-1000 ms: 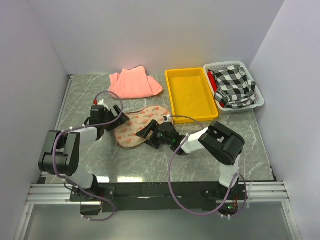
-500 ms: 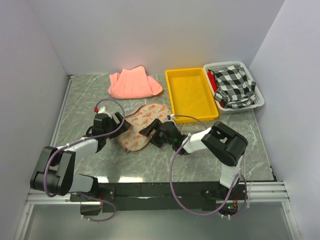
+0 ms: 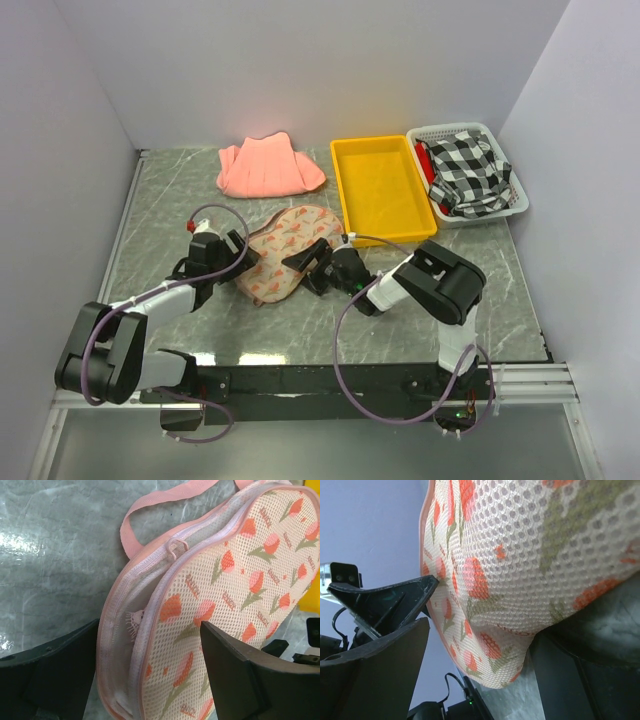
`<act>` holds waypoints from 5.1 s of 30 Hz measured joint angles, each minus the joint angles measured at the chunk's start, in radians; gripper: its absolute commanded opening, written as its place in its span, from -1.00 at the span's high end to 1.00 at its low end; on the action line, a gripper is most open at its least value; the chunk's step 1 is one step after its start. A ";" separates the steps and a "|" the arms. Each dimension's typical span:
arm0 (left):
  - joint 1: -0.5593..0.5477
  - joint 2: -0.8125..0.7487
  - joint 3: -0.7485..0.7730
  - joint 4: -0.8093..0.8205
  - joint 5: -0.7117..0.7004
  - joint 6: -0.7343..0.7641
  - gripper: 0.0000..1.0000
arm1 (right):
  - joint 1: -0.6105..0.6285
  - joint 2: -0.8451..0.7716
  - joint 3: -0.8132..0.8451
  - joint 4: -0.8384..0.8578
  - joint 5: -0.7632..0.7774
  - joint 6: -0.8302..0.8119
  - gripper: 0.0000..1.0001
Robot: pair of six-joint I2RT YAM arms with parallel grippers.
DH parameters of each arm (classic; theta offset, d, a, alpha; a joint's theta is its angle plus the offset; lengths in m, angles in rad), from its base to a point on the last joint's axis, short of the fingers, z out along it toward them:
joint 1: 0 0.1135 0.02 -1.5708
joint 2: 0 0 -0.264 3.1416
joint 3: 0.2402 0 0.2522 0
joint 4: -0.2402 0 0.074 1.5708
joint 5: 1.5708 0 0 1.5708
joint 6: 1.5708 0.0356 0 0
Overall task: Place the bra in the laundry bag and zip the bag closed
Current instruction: Adjust the laundry bag at the center of the board, then adjust the bra in the laundry bag.
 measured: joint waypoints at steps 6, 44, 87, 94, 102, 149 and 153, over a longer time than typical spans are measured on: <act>-0.007 0.030 0.009 -0.009 -0.012 -0.002 -0.46 | -0.001 -0.068 -0.041 -0.069 0.033 -0.006 -0.75; -0.009 0.148 0.118 -0.094 0.111 -0.026 0.41 | -0.051 0.072 0.022 0.095 -0.100 -0.004 -0.67; -0.019 0.019 0.177 -0.204 0.059 0.019 -0.85 | -0.069 -0.097 0.107 -0.288 -0.040 -0.294 1.00; -0.137 -0.283 0.141 -0.231 -0.023 0.025 -0.79 | -0.061 -0.100 0.233 -0.419 -0.010 -0.291 1.00; -0.196 -0.509 0.022 -0.352 -0.084 -0.003 -0.67 | -0.058 -0.100 0.283 -0.461 -0.008 -0.278 1.00; -0.409 -0.511 -0.131 -0.267 -0.533 -0.259 -0.84 | -0.070 -0.128 0.306 -0.474 -0.044 -0.260 1.00; -0.409 -0.508 -0.131 -0.251 -0.534 -0.251 -0.84 | -0.070 -0.128 0.291 -0.472 -0.052 -0.256 1.00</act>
